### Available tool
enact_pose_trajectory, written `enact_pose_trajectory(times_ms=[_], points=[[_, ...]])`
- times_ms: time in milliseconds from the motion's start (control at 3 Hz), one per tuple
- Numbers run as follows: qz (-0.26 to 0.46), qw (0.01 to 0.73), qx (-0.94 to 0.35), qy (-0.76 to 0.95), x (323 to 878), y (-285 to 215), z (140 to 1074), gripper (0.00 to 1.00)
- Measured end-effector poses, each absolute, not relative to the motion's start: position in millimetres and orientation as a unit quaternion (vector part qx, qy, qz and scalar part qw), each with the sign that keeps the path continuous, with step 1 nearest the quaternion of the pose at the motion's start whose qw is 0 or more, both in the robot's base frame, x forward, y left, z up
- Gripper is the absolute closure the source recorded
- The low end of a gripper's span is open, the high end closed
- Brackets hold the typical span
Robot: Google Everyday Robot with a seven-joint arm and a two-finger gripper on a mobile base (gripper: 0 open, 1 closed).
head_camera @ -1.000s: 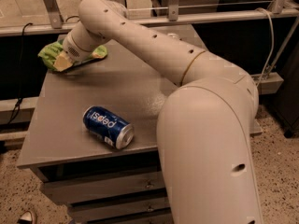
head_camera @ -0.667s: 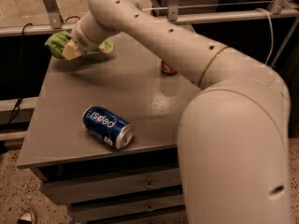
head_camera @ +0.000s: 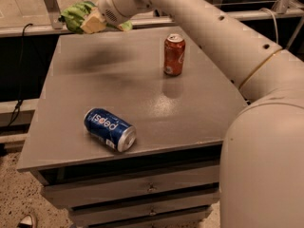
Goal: Pick green rice chip bag
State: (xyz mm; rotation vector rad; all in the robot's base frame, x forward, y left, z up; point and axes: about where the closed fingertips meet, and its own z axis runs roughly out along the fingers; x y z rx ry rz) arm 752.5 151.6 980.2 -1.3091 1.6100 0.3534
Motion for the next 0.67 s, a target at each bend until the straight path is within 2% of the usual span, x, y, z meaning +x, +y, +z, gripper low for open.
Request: enact_pose_trajectory(times_ms=[667], points=[[0.181,0.541,-0.541,0.619,767.9,117.7,1028.3,1.00]])
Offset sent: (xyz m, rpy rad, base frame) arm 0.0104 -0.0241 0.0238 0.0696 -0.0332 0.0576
